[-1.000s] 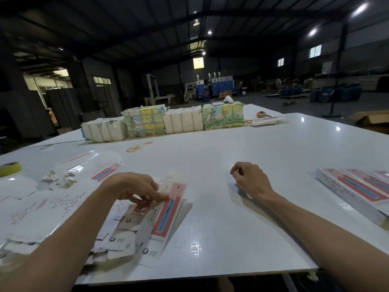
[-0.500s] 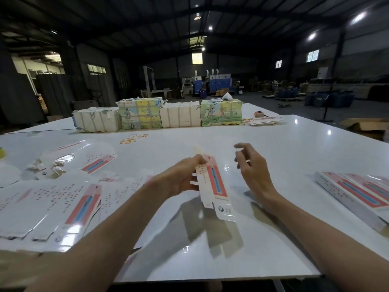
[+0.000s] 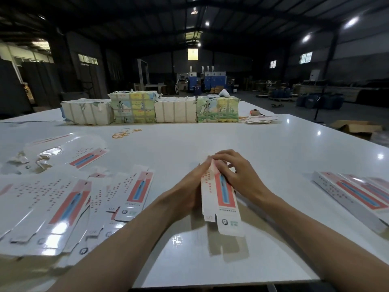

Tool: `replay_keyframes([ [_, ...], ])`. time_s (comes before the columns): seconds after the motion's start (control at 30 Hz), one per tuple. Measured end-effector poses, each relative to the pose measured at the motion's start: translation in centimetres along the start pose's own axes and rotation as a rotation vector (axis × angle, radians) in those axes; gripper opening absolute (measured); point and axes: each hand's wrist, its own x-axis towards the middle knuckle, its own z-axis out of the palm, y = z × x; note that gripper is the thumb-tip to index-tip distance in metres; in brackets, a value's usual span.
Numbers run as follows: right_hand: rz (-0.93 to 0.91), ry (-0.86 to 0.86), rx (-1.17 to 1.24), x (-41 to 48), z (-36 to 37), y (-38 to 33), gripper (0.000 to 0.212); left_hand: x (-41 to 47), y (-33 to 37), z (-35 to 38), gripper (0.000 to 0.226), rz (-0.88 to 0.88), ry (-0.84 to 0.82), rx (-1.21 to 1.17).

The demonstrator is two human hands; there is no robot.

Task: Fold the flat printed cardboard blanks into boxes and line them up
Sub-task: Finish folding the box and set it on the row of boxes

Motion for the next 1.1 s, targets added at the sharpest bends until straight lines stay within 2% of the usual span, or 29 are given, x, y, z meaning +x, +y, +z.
replay_keyframes([
  [0.23, 0.109, 0.03, 0.203, 0.0, -0.3, -0.6, 0.013, -0.5, 0.4, 0.3, 0.083, -0.039, -0.09, -0.086],
  [0.37, 0.182, 0.042, 0.209, 0.7, -0.8, -0.8, 0.016, -0.3, 0.0, -0.2, 0.073, -0.045, -0.081, -0.116],
  [0.53, 0.25, -0.026, 0.182, 1.3, -1.8, -1.4, 0.027, 0.3, 0.4, -0.2, 0.092, -0.087, -0.138, -0.085],
  [0.67, 0.235, -0.106, 0.2, 1.0, -2.9, -2.0, 0.03, 0.5, 0.4, -0.7, 0.095, -0.076, -0.189, -0.026],
  [0.9, 0.251, -0.085, 0.645, 0.8, -3.3, -2.1, 0.034, 0.4, 1.0, 0.4, 0.088, -0.039, -0.271, -0.04],
  [1.1, 0.284, -0.103, 0.788, 0.6, -2.5, -1.6, 0.039, -0.1, 1.2, 0.9, 0.084, -0.088, -0.264, -0.099],
])
